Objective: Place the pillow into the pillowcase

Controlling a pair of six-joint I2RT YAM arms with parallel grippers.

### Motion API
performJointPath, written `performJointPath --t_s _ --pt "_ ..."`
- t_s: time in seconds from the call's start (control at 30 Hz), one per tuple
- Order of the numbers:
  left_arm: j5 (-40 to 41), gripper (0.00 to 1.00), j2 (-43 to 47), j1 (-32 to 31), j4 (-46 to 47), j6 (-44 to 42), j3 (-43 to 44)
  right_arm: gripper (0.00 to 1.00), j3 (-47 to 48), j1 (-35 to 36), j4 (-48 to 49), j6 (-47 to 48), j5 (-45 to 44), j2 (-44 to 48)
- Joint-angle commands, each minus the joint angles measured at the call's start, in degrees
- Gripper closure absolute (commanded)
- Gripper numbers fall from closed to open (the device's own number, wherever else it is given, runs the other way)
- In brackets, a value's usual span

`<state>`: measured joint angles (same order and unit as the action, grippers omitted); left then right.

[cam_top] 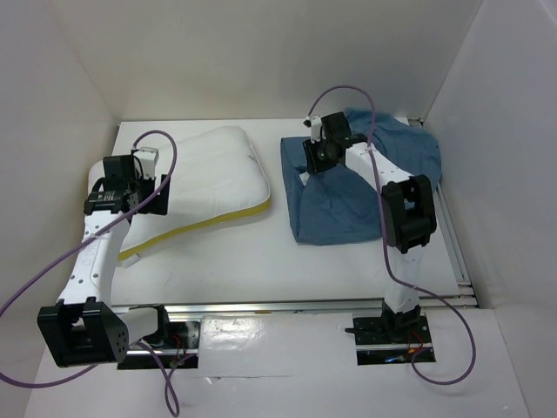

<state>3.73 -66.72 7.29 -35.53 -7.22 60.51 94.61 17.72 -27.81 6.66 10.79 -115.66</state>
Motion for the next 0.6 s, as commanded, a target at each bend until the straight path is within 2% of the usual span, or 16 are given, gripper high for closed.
performJointPath --t_s 0.0,0.3,0.57 --pt "-0.65 0.0 -0.08 -0.17 1.08 0.54 1.89 0.58 3.13 0.65 -0.4 -0.33 0.38 -0.8" --pt "-0.12 0.0 0.45 -0.17 1.08 0.54 1.89 0.62 2.6 1.97 1.45 0.81 -7.0 -2.03" --pt "-1.27 0.0 -0.61 -0.17 1.08 0.54 1.89 0.62 0.93 0.21 1.97 0.82 -6.48 -0.1"
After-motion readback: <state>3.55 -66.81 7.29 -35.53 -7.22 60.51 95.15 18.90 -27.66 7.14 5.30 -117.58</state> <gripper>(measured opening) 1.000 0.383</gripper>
